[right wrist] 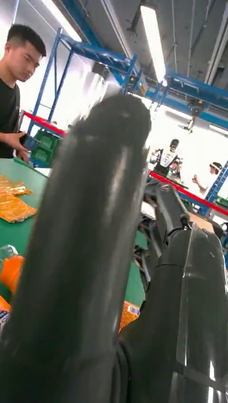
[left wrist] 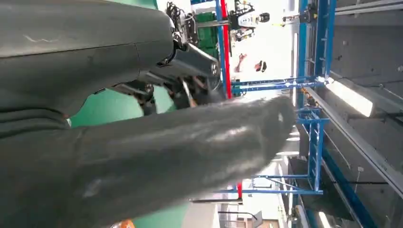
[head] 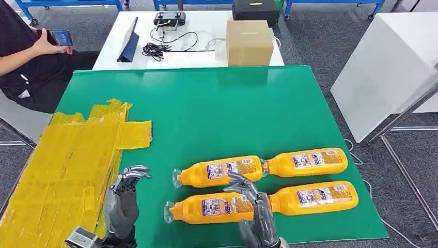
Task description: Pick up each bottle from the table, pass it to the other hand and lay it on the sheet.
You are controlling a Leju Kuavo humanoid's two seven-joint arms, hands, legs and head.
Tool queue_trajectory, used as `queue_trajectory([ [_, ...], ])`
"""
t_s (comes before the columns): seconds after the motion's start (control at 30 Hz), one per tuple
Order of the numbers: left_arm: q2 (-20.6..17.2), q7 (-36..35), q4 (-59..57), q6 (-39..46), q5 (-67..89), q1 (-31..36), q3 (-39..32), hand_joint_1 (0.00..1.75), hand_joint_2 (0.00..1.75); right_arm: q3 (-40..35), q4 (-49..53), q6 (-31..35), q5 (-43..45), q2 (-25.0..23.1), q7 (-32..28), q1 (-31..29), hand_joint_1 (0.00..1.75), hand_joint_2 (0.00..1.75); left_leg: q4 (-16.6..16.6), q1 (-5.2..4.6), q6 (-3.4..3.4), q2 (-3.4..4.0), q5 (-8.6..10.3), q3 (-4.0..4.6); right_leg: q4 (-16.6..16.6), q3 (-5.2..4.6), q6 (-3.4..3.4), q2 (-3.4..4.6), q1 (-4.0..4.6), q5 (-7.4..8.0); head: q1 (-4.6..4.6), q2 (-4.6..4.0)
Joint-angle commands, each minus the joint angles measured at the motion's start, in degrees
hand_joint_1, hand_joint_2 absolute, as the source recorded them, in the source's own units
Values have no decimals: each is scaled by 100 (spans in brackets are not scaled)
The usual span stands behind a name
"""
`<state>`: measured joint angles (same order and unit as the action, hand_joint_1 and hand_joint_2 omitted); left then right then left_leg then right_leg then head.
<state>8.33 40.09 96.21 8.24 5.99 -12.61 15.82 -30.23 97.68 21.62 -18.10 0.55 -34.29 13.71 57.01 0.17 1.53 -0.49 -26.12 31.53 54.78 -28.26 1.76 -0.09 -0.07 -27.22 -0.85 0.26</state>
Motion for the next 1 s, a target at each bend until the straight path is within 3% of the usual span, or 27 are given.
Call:
queue_trajectory([
  [0.03,-64,-9,-265,2,-96,129,35,0,0,-109,33,-24,-150,108,187,-48,0,175,-4,0,-3,-1,0,-5,-6,7,1,-3,0,0,0,0],
  [0.23,-41,-9,-263,-24,-133,44,-57,0,0,-640,-77,637,-2240,504,1756,-98,0,175,-8,1,-7,6,0,-11,-12,14,0,2,3,3,0,0],
  [0.53,29,-9,-334,-229,-153,70,-139,0,0,-1457,-346,513,-3156,1040,2857,-506,0,175,-7,-1,-3,9,0,-9,-10,11,1,8,1,4,2,0],
  [1.0,126,-9,-251,-390,-222,-68,-406,0,0,-1653,99,454,-4055,1535,3901,-385,0,175,-4,-1,-4,8,-3,-8,-8,11,1,6,1,1,0,0],
])
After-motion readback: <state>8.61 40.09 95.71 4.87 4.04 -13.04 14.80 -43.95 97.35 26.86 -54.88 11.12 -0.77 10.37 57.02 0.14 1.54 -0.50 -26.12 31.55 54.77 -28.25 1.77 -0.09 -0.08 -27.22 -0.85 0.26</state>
